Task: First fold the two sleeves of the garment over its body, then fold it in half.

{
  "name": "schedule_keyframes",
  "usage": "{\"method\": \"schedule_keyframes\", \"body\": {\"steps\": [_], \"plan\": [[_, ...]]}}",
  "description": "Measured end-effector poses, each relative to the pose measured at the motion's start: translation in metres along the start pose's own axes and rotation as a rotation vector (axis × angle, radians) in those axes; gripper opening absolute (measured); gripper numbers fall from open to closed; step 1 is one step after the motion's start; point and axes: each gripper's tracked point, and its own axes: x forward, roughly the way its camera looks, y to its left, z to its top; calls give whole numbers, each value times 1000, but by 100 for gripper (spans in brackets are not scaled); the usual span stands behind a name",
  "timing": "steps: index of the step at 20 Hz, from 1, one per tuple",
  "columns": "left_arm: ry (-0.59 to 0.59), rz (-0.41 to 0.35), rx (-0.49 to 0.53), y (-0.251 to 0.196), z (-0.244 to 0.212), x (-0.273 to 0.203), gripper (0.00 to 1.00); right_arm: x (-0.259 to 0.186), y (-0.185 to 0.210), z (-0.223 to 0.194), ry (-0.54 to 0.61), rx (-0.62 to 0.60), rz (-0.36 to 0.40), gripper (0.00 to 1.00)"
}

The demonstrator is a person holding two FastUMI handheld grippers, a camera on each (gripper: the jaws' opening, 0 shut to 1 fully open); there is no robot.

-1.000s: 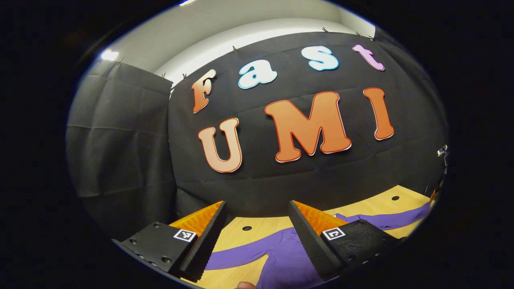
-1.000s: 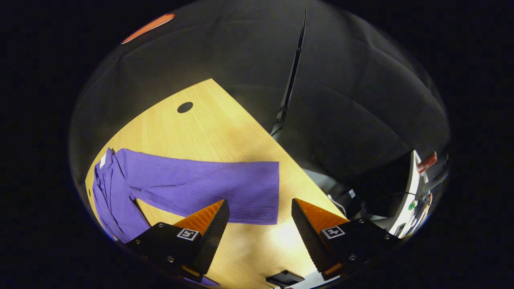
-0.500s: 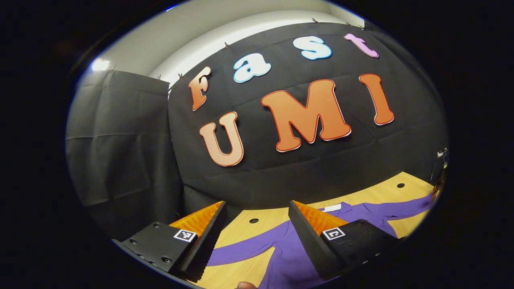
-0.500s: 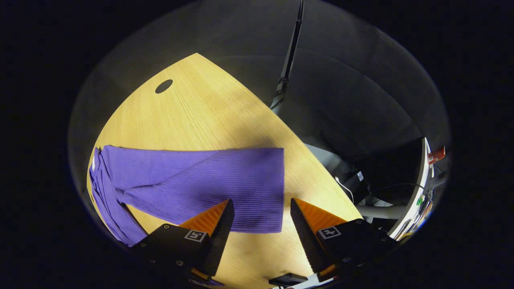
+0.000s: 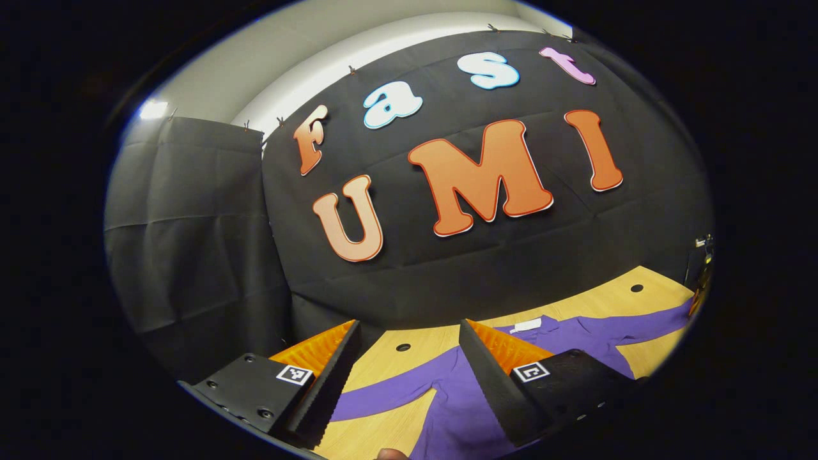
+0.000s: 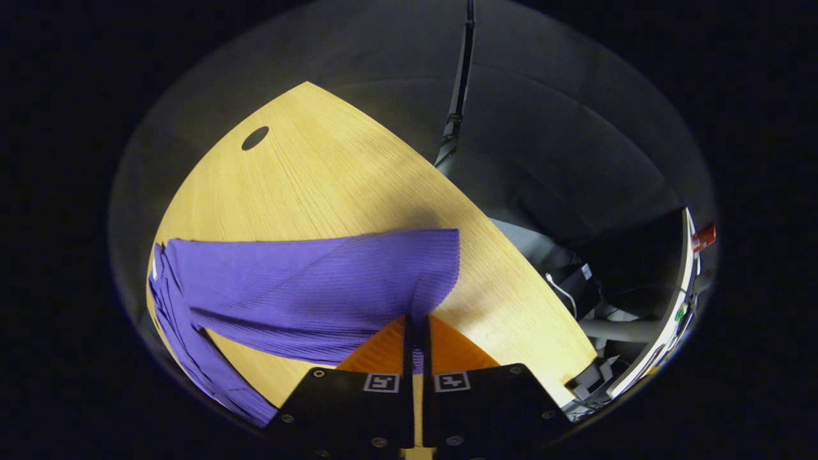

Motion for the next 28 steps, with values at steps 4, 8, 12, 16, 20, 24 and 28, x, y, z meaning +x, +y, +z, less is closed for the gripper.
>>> {"method": "schedule_keyframes", "body": {"steps": [4, 8, 12, 16, 20, 24, 28], "plan": [[-8, -27, -10, 5, -2, 7, 98, -23, 18, 6, -33, 4, 88, 3], [-25, -73, -39, 17, -9, 18, 100, -68, 59, 10, -107, -32, 138, 3], [-42, -97, -62, 40, -18, 37, 98, -118, 122, 2, -174, -107, 209, 3], [-58, -97, -81, 73, -27, 50, 98, -159, 184, -6, -238, -223, 249, 3], [-49, -78, -93, 109, -44, 64, 98, -194, 257, -18, -273, -304, 314, 3], [-16, -44, -103, 145, -67, 77, 98, -217, 320, -36, -301, -428, 349, 3], [26, -11, -130, 178, -95, 90, 98, -239, 372, -67, -299, -541, 394, 3]]}}
